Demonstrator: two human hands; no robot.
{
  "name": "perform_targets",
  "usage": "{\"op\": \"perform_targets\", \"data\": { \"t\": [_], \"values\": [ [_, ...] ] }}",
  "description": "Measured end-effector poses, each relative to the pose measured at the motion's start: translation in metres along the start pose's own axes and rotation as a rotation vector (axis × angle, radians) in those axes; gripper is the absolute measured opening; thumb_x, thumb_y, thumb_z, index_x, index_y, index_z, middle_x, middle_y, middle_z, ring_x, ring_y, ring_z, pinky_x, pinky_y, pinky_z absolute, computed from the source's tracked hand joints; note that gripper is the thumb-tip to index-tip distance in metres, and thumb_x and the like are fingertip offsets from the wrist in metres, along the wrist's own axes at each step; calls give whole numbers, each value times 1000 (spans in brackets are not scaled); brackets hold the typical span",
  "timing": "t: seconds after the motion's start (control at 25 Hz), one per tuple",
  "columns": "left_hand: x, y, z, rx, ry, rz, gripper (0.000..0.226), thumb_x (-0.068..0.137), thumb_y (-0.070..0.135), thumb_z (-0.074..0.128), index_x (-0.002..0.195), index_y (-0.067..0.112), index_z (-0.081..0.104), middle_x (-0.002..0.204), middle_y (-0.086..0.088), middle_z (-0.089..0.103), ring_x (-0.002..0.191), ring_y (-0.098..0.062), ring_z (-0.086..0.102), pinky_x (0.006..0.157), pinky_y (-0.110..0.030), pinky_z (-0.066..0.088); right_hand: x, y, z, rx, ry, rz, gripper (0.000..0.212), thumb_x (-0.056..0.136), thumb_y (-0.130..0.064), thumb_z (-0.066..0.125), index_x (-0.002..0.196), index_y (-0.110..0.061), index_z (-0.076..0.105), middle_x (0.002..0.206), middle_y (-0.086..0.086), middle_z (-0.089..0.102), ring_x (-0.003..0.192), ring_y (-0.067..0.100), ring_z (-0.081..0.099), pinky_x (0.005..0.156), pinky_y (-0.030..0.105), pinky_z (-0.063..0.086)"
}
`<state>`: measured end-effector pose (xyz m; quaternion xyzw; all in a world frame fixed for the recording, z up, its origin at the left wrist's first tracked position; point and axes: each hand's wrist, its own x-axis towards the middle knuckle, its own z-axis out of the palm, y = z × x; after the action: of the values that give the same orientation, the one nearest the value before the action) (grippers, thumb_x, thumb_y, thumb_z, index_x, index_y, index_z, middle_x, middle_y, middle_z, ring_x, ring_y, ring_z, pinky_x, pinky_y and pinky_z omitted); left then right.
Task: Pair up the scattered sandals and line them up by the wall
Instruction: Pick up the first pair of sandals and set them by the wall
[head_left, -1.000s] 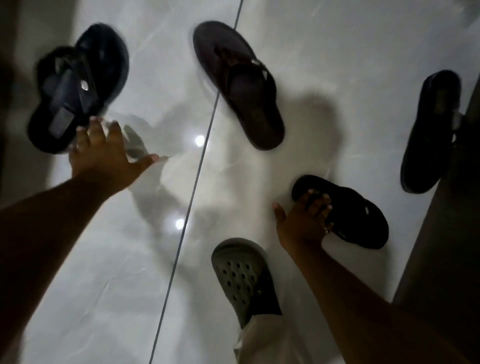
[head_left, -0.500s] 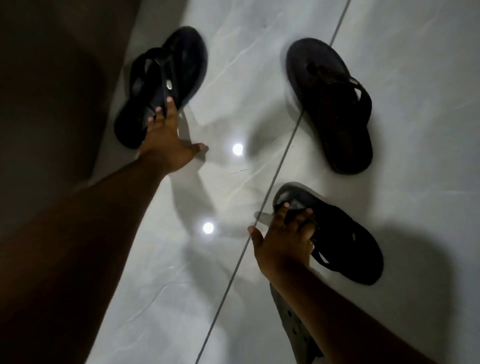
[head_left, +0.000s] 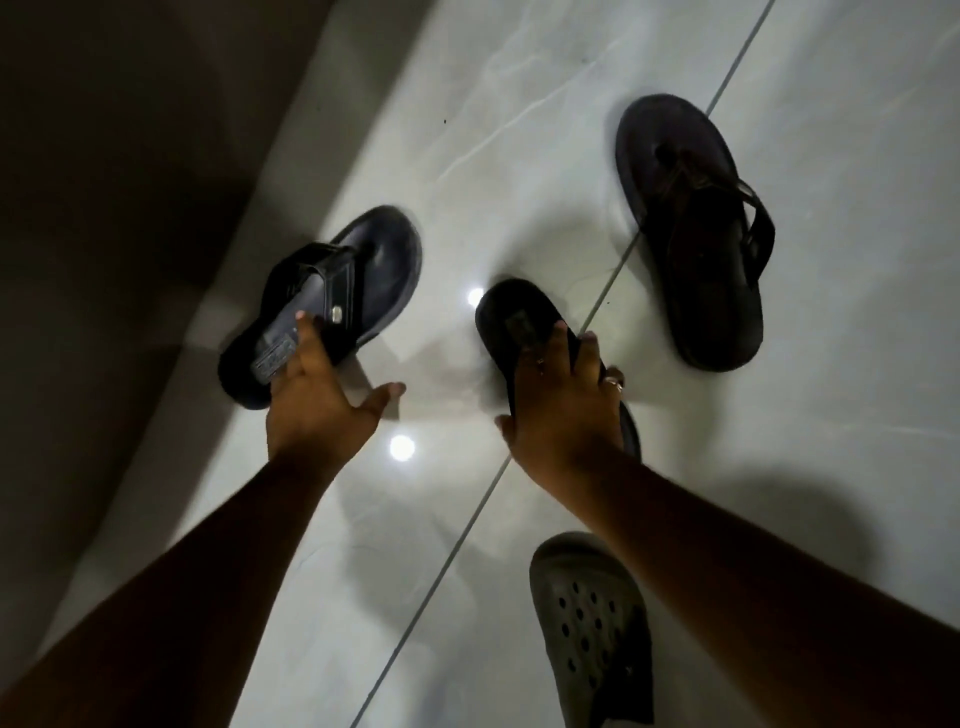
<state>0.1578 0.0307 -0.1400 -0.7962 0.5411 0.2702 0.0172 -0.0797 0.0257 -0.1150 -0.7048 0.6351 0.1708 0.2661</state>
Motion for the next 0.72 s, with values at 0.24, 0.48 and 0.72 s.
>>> {"op": "perform_targets", "data": {
  "t": [0.24, 0.48, 0.72],
  "values": [
    [-41, -41, 6, 99, 28, -58, 50, 85, 30, 62, 128, 4, 54, 133, -30, 45, 114, -52, 48, 94, -55, 44, -11, 19, 17, -61, -48, -43, 83, 87, -61, 45, 150, -16, 15, 160, 22, 0, 143, 53, -3, 104, 67, 33],
    [-99, -86, 3, 216, -278, 136, 42, 81, 32, 66, 121, 18, 63, 149, -14, 34, 100, -43, 61, 85, -45, 53, 16, -23, 12, -16, -83, -240, 74, 85, -61, 50, 144, -19, 33, 162, 14, -5, 146, 42, -13, 108, 66, 25],
    [-108, -90, 17, 110, -280, 136, 46, 75, 44, 72, 111, 16, 72, 154, -24, 19, 136, -48, 31, 113, -46, 31, 17, -66, 24, 102, -214, -469, 58, 92, -37, 55, 141, -7, 41, 161, 16, -8, 147, 36, -15, 117, 54, 19]
  ]
}}
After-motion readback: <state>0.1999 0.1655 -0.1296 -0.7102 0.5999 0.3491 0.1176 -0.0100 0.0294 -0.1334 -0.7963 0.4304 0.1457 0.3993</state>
